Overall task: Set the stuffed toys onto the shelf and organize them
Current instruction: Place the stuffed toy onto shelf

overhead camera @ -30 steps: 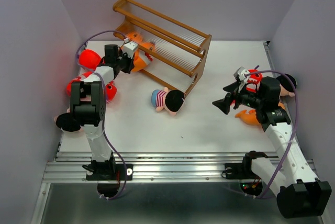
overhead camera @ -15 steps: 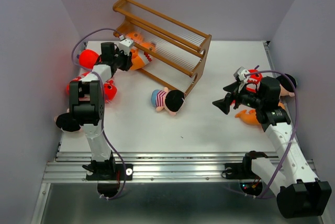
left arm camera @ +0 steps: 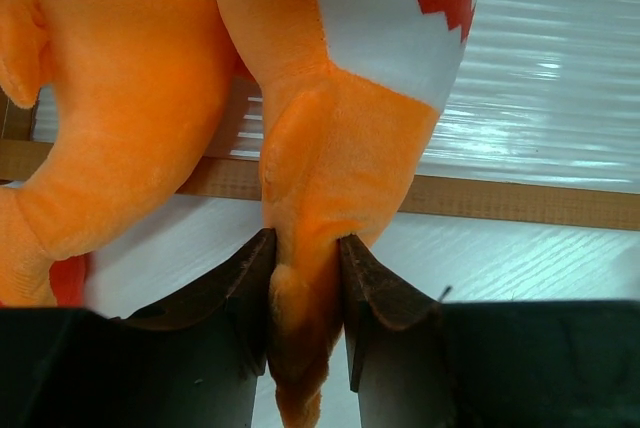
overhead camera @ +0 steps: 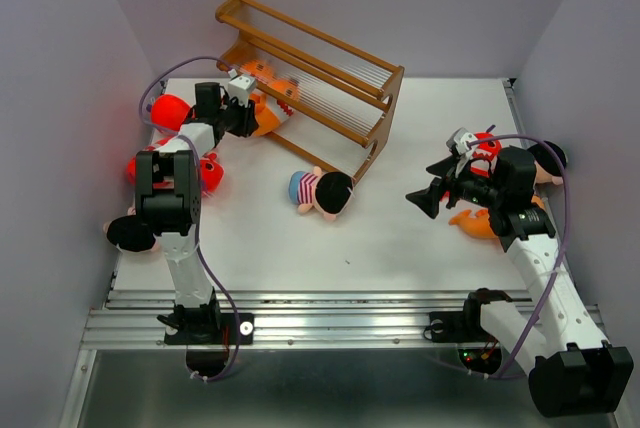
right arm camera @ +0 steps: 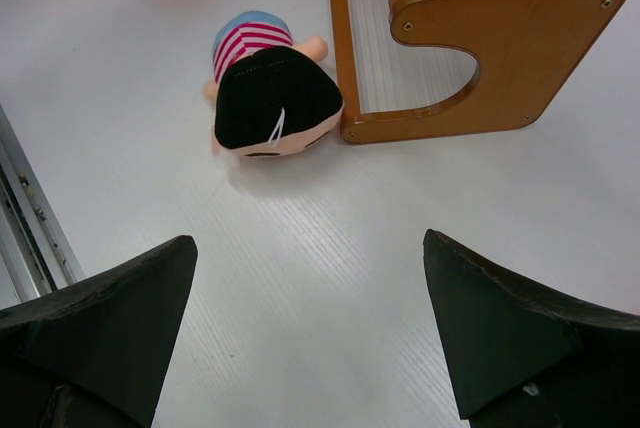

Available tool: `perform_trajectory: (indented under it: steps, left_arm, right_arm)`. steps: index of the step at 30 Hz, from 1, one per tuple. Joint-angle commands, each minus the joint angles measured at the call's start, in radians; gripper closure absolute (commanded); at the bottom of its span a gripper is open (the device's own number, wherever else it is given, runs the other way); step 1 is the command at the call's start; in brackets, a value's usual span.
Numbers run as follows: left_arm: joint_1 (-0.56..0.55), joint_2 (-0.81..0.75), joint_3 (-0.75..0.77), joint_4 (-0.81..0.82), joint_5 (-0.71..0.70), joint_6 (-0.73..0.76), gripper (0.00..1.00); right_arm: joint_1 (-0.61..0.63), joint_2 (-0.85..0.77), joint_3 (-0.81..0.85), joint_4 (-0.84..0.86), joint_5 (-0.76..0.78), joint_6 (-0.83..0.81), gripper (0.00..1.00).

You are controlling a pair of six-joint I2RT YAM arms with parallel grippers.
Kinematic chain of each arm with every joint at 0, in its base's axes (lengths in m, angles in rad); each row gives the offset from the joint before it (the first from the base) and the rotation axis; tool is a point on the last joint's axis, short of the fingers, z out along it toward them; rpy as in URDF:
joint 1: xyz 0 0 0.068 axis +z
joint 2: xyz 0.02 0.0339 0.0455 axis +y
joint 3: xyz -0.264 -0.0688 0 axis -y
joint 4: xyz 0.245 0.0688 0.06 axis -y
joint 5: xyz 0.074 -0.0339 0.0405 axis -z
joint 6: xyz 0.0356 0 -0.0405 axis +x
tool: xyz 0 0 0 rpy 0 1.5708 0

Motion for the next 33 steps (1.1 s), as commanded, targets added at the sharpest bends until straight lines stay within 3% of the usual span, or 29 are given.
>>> perform_trajectory:
  steps: [1,7,17,18,21,25,27,33]
  left_arm:
    - [0.005,-0.027,0.003,0.063,0.033,-0.015,0.60]
    - [0.005,-0.018,0.009,0.074,0.050,-0.041,0.58]
    - [0.005,-0.026,-0.025,0.123,0.021,-0.085,0.41]
    - [0.005,-0.035,-0.029,0.126,0.017,-0.082,0.35]
    - [0.005,-0.055,-0.048,0.129,0.011,-0.082,0.34]
    - [0.035,-0.078,-0.071,0.132,0.025,-0.088,0.24]
    - [0.035,-0.095,-0.080,0.139,0.028,-0.090,0.06]
    - [0.048,-0.130,-0.103,0.152,0.034,-0.105,0.05]
  right_arm:
    - [-0.007,-0.017,0.004,0.041,0.007,-0.017,0.00]
    - [-0.007,-0.017,0.004,0.040,0.010,-0.019,0.00]
    - [-0.007,-0.021,0.003,0.040,0.016,-0.022,0.00]
    - [-0.007,-0.022,0.003,0.040,0.016,-0.022,0.00]
    - [-0.007,-0.025,0.004,0.040,0.021,-0.023,0.00]
    - [-0.007,-0.027,0.004,0.040,0.024,-0.025,0.00]
    - [-0.007,-0.028,0.003,0.041,0.024,-0.026,0.00]
    - [-0.007,-0.033,0.003,0.040,0.027,-0.028,0.00]
